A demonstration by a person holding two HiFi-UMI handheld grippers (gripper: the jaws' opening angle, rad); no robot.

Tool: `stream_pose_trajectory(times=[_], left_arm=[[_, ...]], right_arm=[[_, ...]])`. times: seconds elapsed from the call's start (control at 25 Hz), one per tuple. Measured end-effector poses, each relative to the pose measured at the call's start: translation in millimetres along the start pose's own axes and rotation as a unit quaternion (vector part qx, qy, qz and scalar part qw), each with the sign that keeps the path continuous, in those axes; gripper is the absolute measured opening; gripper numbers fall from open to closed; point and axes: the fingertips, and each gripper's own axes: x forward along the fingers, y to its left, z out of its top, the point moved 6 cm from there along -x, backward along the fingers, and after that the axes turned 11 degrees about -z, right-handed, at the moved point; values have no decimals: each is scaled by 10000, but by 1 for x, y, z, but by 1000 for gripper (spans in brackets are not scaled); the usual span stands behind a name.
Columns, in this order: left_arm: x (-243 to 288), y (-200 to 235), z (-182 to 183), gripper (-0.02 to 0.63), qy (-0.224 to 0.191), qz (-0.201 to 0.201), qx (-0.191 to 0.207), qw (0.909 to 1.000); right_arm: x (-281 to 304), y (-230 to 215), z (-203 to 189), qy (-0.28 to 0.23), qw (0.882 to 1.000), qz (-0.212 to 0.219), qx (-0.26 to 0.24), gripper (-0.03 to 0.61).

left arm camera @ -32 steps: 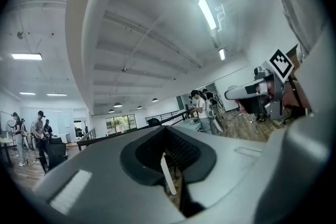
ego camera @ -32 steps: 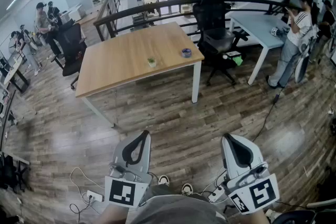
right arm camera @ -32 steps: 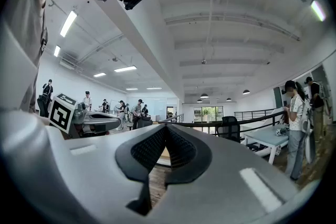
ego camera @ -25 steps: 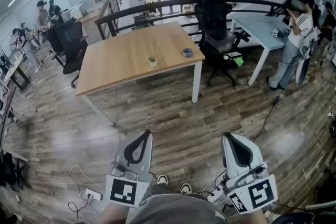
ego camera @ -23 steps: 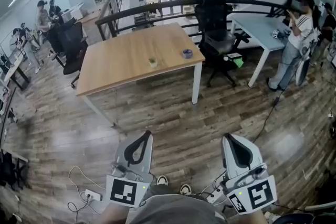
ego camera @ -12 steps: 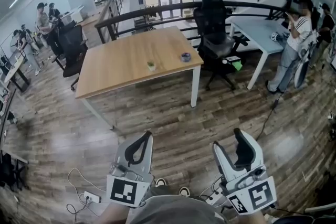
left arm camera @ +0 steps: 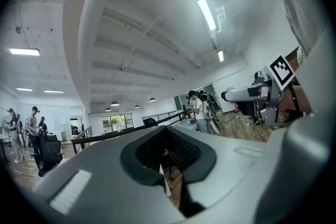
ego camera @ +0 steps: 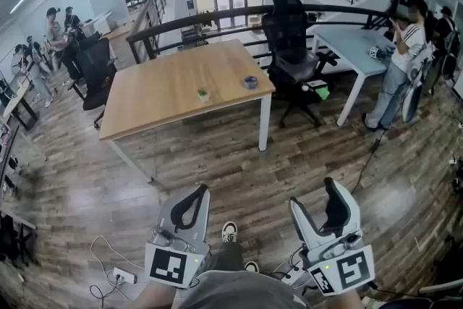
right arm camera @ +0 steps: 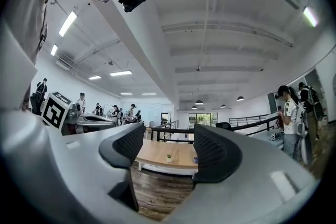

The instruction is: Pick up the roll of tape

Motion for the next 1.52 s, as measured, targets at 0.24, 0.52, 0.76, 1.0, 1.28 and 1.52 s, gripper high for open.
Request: stream_pose_trajectory(times=[0.24,0.52,0.76,1.0,1.28,1.52], left_arm=[[19,11,-7,2,-15,-48,-61,10000],[57,41,-16,2,17,-128,-146,9998],[104,88,-18,2,-397,-194,-8,9990],[158,145,-22,2,-223,-354,-183,9990],[215,231,-35,2,-73,-427,-301,9986],[265,303,-43,2,-54,-506,-251,9984]], right_arm=[[18,-6,-13,182,9998,-14,25,287],[61,-19,-25,311,9995,-93,-2,287],[119,-30,-37,427,9990,-146,15,287],[192,-37,-42,574,9980,-262,19,287],[293,-38,-50,639,9972,-397,-37,287],[383,-37,-59,701,9965,-453,-40,287]])
